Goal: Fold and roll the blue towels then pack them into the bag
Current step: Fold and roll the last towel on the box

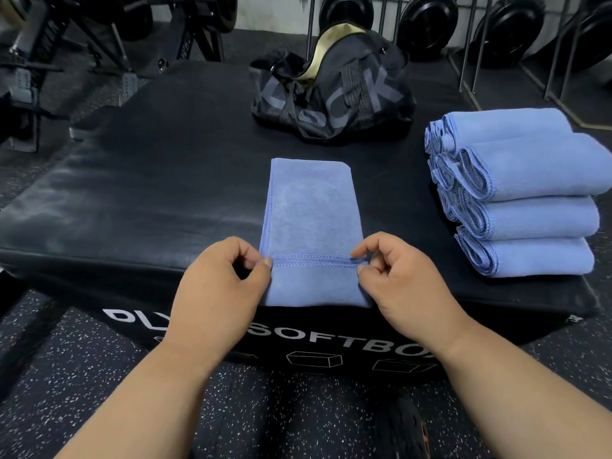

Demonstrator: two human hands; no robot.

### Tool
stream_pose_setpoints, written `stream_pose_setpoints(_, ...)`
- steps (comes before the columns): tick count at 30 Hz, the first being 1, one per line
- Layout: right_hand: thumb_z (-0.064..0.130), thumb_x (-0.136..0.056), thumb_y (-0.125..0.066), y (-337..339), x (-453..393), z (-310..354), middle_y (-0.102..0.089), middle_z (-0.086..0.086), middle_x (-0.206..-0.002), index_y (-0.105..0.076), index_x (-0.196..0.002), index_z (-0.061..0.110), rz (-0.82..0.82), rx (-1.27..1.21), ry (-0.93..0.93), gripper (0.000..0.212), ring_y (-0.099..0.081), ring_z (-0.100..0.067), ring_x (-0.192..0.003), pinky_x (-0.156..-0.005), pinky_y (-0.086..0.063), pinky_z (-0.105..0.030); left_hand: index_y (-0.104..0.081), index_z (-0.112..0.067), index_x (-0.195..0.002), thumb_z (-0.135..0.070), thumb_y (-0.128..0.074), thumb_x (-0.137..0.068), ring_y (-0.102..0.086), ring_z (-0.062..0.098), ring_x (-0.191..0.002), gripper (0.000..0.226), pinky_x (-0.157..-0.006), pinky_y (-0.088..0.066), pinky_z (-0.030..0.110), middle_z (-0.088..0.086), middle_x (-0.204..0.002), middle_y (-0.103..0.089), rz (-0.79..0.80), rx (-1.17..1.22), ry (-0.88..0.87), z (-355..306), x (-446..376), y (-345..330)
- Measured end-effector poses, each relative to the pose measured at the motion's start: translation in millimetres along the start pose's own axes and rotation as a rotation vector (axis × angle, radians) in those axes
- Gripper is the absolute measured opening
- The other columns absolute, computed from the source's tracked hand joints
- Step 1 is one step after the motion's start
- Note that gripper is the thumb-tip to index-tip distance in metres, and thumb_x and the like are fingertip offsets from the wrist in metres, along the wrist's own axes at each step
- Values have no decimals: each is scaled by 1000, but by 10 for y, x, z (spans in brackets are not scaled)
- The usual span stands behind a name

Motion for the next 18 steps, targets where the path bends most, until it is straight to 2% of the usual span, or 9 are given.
stream_pose_setpoints(2, 7, -90, -63, 1, -19, -3, -54, -8, -65, -69, -93, 32, 7, 13, 3, 26, -45, -9, -55, -61, -44, -32, -65, -40, -89, -36, -78, -90, -64, 4, -78, 14, -71, -52, 28, -22, -93, -66, -41, 12, -84, -28, 18, 26)
stream_pose_setpoints(5, 10, -92, -65, -4, -37, -15, -55, -4, -64, -71, -92, 36, 17, 24, -3, 27, -46, -10, -56, -61, -44, -32, -72, -41, -96, -23, -79, -89, -65, 3, -100, 21, -85, -47, 18, -24, -108, -65, -7, -33, -329, -103, 31, 85)
stream_pose_setpoints(7, 12, -93, -66, 0, -38, -18, -54, 2, -61, -75, -91, 38, 29, 42, -11, 28, -46, -8, -55, -58, -42, -29, -77, -43, -96, -24, -76, -92, -62, 4, -114, 19, -96, -44, 18, -26, -115, -67, 104, -101, -426, -99, 26, 122)
stream_pose_setpoints(10, 14, -96, -65, 13, -23, -13, -59, 15, -58, -79, -93, 37, 42, 62, -27, 27, -48, -5, -52, -54, -37, -15, -76, -52, -108, -39, -78, -89, -50, -1, -132, 23, -107, -37, 18, -38, -130, -60, 337, -153, -404, 18, -15, 186)
stream_pose_setpoints(12, 16, -97, -65, 20, -18, -11, -63, 14, -60, -80, -95, 37, 39, 69, -31, 26, -50, -4, -52, -54, -38, -13, -72, -55, -119, -47, -88, -78, -43, -4, -137, 45, -110, -34, 19, -43, -136, -54, 406, -208, -408, 69, -40, 235)
stream_pose_setpoints(14, 17, -97, -66, 25, -21, -15, -66, 3, -66, -80, -95, 38, 33, 73, -29, 25, -50, -4, -54, -55, -41, -16, -67, -55, -127, -45, -95, -69, -39, -6, -138, 65, -112, -33, 20, -43, -140, -51, 424, -279, -423, 92, -61, 233)
stream_pose_setpoints(16, 17, -96, -67, 33, -27, -14, -68, -1, -71, -80, -95, 38, 24, 68, -32, 25, -50, -4, -55, -56, -42, -16, -64, -54, -131, -38, -96, -68, -38, -5, -134, 72, -111, -32, 20, -39, -143, -49, 397, -337, -449, 102, -67, 190)
stream_pose_setpoints(18, 18, -97, -67, 34, -24, -11, -67, 1, -69, -80, -96, 37, 18, 64, -34, 23, -50, -4, -54, -55, -41, -15, -64, -52, -130, -28, -94, -72, -43, 1, -129, 69, -110, -35, 21, -35, -139, -53, 342, -350, -474, 104, -71, 155)
Point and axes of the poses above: each hand's wrist, its own x-axis away from the middle knuckle, its own y-axis out of the back of the hand, z = x × y, the point moved 4 cm from there along -x, towards the middle knuckle
